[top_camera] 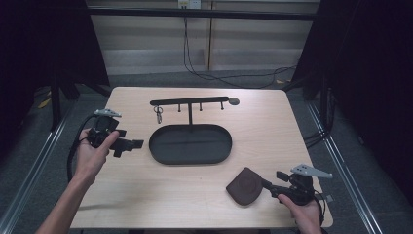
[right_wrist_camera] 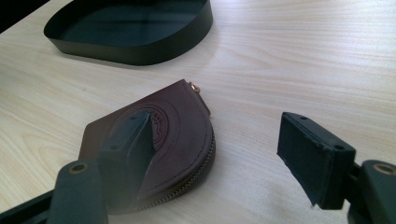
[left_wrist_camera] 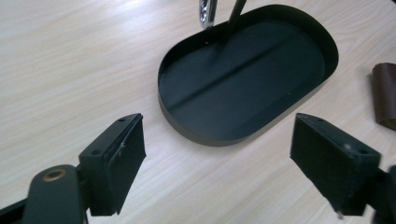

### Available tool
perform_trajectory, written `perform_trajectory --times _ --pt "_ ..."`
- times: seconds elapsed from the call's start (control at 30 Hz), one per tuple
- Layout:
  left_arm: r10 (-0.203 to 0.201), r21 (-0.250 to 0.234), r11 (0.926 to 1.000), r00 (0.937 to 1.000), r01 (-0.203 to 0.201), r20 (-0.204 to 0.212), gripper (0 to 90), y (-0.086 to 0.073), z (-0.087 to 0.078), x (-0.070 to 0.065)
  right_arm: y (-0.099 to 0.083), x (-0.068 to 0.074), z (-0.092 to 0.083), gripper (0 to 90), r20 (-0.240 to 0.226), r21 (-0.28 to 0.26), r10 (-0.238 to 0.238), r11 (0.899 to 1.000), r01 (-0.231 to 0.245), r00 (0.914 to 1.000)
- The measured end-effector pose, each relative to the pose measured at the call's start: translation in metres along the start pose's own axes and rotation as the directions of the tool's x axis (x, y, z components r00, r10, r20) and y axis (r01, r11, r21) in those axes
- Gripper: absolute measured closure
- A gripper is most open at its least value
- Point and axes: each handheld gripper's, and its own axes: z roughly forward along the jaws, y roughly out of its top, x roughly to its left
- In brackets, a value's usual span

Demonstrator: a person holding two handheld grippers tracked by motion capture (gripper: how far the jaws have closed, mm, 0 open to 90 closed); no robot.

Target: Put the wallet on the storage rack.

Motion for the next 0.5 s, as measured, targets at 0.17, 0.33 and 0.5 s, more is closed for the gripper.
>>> perform_trajectory --times 0.17,0.33,0.5 --pt "-0.018 -0.029 0.9994 0.9996 0.018 -0.021 18.1 -0.023 0.0 0.001 0.0 0.0 -0.001 26.8 -0.001 -0.001 0.003 1.0 -0.003 1.0" --pt "-0.039 -0.041 0.9985 0.9972 0.036 -0.063 19.5 -0.046 -0.001 0.001 0.0 -0.001 -0.001 26.8 -0.002 -0.002 0.013 1.0 -0.013 0.9999" --pt "-0.015 -0.066 0.9978 0.9962 0.01 -0.086 19.6 -0.068 -0.008 -0.004 0.001 -0.003 -0.003 25.1 -0.033 -0.018 0.029 0.999 -0.029 0.999"
